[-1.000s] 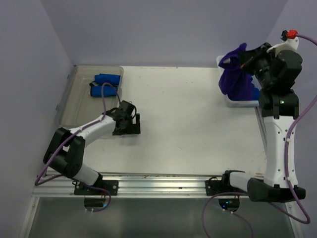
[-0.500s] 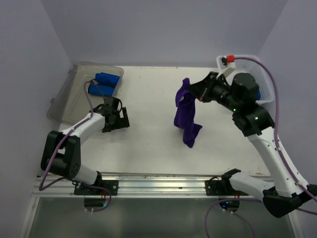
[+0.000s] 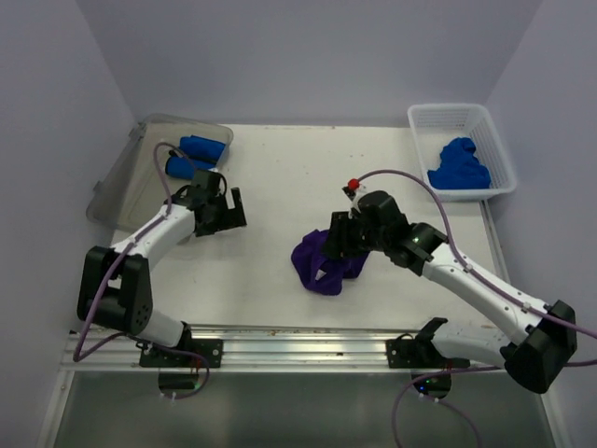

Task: Roll the towels
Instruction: Move the towel to the center of the board

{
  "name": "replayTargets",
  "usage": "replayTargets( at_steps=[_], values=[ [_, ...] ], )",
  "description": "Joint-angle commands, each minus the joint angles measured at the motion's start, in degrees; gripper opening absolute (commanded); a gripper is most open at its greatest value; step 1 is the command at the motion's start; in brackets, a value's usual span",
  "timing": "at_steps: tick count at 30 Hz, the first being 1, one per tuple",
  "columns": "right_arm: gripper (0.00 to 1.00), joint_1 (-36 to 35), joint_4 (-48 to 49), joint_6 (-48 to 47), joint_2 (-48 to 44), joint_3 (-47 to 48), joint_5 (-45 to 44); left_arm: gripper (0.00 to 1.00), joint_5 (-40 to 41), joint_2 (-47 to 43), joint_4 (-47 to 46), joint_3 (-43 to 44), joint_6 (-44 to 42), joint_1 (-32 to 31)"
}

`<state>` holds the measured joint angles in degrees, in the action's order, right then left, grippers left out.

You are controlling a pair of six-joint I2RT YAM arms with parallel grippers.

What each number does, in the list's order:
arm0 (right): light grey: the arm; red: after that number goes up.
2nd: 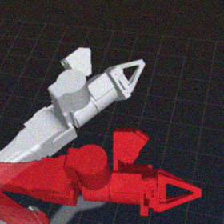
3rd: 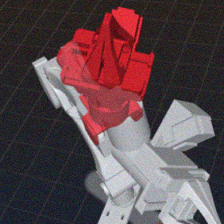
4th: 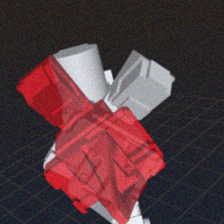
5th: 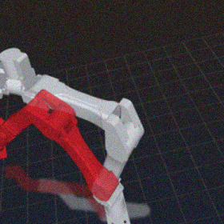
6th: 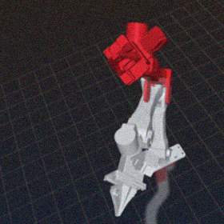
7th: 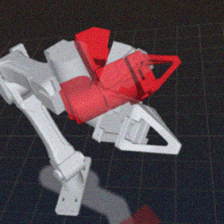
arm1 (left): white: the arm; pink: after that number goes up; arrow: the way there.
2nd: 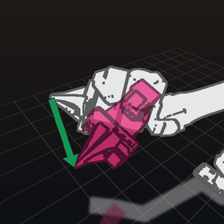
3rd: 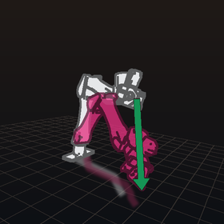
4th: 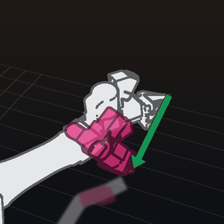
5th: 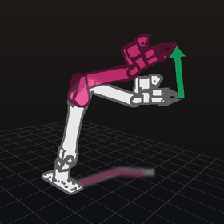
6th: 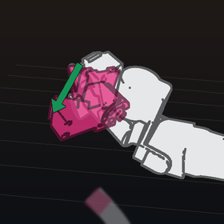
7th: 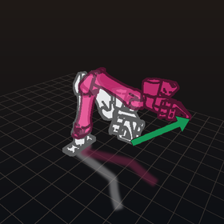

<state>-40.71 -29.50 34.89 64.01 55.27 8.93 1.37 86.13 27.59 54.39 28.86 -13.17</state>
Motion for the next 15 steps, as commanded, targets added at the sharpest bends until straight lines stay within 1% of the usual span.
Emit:
replayTargets(
  at_steps=[1, 2, 3, 4, 5, 6, 7, 8, 9, 10, 11, 14, 15],
  values=[
    [0.66, -0.7, -4.1, -1.2, 3.6, -1.7, -8.7, 1.0, -1.6, -6.1, 0.9, 5.3, -2.0, -3.0],
    [0.79, -0.3, -5.7, 0.0, 4.0, -1.7, -12.6, 1.0, -1.6, -6.9, 1.8, 6.0, -2.0, -4.0],
    [0.81, 0.8, -6.9, 0.3, 3.8, -1.9, -15.1, 1.0, -1.6, -8.2, 2.5, 7.0, -1.9, -6.3],
    [0.81, 2.5, -6.8, 0.6, 3.1, -2.6, -15.1, 1.0, -1.6, -8.6, 3.3, 7.4, -2.4, -7.6],
    [0.81, 7.6, -5.8, 0.7, 2.3, -5.1, -13.2, 1.0, -2.2, -8.7, 4.4, 7.9, -2.5, -9.1],
    [0.81, 10.1, -4.7, 0.7, 0.3, -6.4, -10.8, 1.0, -2.7, -8.5, 5.3, 8.8, -2.3, -12.7],
    [0.8, 12.2, -4.1, 0.6, -0.5, -8.0, -9.1, 1.0, -3.4, -8.6, 5.8, 8.6, -1.3, -14.5],
    [0.75, 14.5, -4.2, 0.2, -1.2, -8.5, -9.2, 0.99, -4.8, -8.8, 5.4, 8.3, -0.5, -16.3],
    [0.73, 14.7, -4.6, 0.0, -1.6, -8.7, -9.2, 0.99, -5.7, -9.2, 4.4, 6.7, 0.7, -19.8],
    [0.71, 14.7, -5.6, -0.2, -2.1, -8.8, -9.5, 0.97, -6.8, -9.5, 1.7, 5.8, 2.9, -21.5],
    [0.66, 14.7, -6.0, 0.0, -2.3, -9.3, -10.0, 0.94, -9.0, -9.4, 0.1, 4.9, 4.2, -25.0],
    [0.65, 14.7, -6.2, 1.6, -4.0, -11.3, -10.4, 0.92, -9.4, -7.6, -4.6, 2.5, 8.8, -31.1],
    [0.65, 14.7, -6.0, 2.0, -4.6, -11.8, -10.5, 0.91, -8.7, -5.7, -5.2, 1.7, 9.9, -35.2]
  ],
)
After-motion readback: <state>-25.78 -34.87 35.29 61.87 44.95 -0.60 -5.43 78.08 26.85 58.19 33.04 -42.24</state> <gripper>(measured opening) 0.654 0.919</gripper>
